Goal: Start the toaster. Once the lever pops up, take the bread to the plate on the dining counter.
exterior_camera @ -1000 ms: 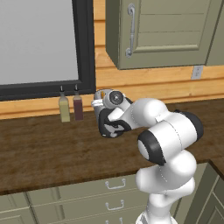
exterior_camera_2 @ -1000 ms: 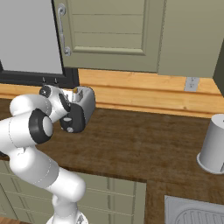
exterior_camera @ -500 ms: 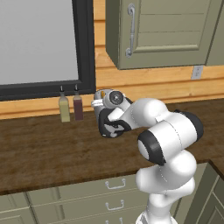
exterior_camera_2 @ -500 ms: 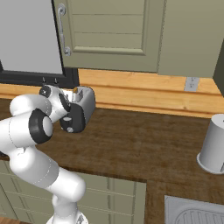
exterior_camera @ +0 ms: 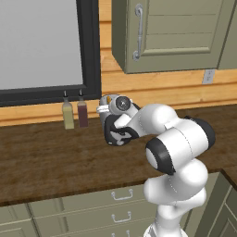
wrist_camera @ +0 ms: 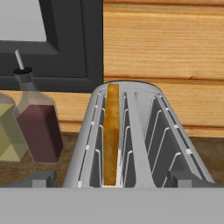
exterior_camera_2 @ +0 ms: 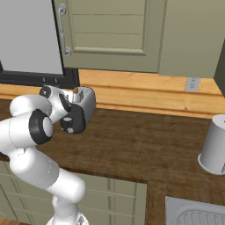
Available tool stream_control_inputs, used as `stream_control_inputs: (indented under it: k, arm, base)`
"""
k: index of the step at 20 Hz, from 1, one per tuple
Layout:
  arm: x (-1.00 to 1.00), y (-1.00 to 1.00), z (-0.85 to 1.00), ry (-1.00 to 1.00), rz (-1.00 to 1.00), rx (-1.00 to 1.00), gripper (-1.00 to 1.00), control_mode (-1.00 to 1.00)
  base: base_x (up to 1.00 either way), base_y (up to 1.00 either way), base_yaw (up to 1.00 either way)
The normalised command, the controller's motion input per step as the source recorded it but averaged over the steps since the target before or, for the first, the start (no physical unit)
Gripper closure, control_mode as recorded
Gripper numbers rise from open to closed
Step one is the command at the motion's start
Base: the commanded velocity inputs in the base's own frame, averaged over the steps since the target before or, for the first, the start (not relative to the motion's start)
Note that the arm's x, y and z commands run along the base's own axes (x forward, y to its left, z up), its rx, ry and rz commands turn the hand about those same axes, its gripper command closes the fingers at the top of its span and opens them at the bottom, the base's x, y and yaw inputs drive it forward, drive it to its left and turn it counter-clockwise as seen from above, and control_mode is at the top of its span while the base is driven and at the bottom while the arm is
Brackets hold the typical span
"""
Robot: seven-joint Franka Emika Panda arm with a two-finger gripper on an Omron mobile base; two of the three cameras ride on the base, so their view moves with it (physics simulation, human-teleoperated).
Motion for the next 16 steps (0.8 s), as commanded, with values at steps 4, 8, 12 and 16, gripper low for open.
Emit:
stream_control_inputs:
  k: [4,8,12,16]
  arm:
    - [0.0,0.0,0.0,0.0,0.0,0.0,-1.0,-1.0]
    - [0.0,0.0,0.0,0.0,0.0,0.0,-1.0,-1.0]
    - [0.0,0.0,0.0,0.0,0.0,0.0,-1.0,-1.0]
    - [0.0,0.0,0.0,0.0,0.0,0.0,-1.0,-1.0]
  base:
    - [0.0,0.0,0.0]
    - [0.0,0.0,0.0]
    - [0.0,0.0,0.0]
    - [0.0,0.0,0.0]
